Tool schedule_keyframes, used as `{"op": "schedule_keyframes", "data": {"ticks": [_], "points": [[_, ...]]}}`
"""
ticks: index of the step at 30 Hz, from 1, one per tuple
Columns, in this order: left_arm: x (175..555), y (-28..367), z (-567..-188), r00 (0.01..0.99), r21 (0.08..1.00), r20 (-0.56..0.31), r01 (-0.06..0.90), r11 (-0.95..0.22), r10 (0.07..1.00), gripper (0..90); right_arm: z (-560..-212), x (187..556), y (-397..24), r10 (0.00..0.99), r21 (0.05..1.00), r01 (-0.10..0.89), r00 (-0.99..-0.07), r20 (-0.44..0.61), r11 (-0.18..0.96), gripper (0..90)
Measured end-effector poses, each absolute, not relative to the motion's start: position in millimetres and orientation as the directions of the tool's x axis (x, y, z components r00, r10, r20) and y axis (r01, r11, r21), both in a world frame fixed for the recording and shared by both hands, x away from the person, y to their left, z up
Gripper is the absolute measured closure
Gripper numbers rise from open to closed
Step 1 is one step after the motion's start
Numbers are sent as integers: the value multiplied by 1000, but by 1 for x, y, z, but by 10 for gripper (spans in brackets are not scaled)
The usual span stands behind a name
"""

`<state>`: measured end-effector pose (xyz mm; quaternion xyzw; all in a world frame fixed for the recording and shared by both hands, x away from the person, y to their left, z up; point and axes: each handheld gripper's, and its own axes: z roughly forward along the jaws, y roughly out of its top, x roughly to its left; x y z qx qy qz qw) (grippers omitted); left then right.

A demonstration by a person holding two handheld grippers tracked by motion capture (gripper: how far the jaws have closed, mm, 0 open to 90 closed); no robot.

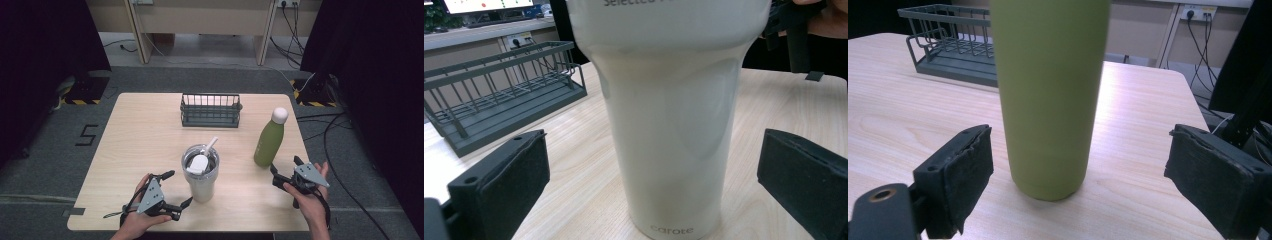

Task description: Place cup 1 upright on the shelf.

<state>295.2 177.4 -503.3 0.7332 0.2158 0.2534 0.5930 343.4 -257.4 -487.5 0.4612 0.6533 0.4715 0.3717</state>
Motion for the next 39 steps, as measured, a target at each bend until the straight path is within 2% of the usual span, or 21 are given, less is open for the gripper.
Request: {"op": "schedule_keyframes", "data": {"ticks": [39], "points": [[323, 134, -507, 811, 981, 84, 35, -191, 579, 45, -487, 345, -256, 954, 956, 260, -295, -56, 136, 120]]}}
